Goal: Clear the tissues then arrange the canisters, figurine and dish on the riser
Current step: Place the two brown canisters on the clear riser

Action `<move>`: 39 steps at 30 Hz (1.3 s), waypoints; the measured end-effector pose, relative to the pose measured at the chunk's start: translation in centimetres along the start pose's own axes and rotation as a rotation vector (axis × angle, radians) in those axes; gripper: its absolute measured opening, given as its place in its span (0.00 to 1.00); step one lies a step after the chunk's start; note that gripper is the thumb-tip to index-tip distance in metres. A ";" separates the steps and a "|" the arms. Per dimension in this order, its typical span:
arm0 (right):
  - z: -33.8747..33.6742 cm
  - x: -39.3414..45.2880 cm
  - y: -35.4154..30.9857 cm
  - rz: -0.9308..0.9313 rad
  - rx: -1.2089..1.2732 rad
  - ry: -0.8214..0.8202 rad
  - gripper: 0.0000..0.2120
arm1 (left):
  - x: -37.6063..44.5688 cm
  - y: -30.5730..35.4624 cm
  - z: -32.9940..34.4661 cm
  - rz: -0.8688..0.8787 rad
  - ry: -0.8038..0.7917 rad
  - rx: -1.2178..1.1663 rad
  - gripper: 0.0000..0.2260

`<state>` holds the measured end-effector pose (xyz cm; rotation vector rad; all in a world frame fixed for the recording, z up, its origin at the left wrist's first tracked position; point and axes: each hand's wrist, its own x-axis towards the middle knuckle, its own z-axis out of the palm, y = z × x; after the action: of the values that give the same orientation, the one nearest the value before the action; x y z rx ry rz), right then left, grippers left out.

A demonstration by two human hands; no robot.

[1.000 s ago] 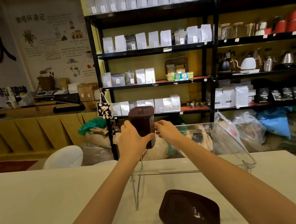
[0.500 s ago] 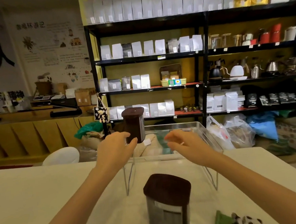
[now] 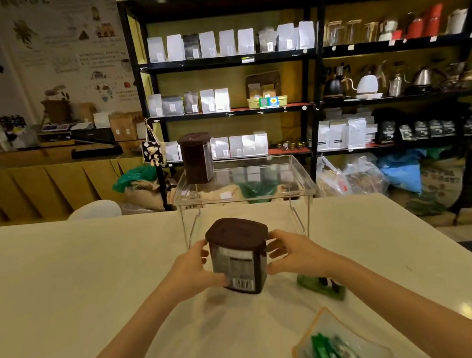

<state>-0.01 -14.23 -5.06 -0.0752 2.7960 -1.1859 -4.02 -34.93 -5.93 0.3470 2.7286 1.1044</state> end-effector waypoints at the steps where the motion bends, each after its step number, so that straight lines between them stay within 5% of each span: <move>1: 0.5 0.0 0.0 -0.002 0.017 -0.003 0.34 | -0.3 0.0 0.7 0.009 -0.002 -0.043 0.41; 8: 1.6 0.3 -0.1 -0.050 0.061 0.131 0.32 | -1.5 1.2 3.2 0.038 0.180 -0.274 0.36; 18: 0.8 -0.8 -2.1 -0.188 -0.048 0.249 0.30 | -1.3 2.4 2.0 0.094 0.229 -0.335 0.38; 25: -2.5 -2.0 -6.3 -0.386 -0.110 0.425 0.29 | -1.5 5.7 -3.5 0.301 0.201 -0.299 0.16; 30: -5.4 -0.8 -8.3 -0.407 0.100 0.395 0.24 | 1.2 8.3 -8.1 0.312 0.136 -0.358 0.12; 34: -7.1 2.0 -8.4 -0.353 0.200 0.285 0.31 | 3.8 10.1 -9.8 0.426 0.059 -0.273 0.13; 39: -7.2 5.3 -8.0 -0.343 0.267 0.449 0.30 | 7.4 10.4 -10.3 0.498 -0.006 -0.286 0.14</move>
<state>-6.03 -15.06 5.26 -0.3149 3.0438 -1.8538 -12.09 -32.42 8.10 1.0146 2.4868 1.5789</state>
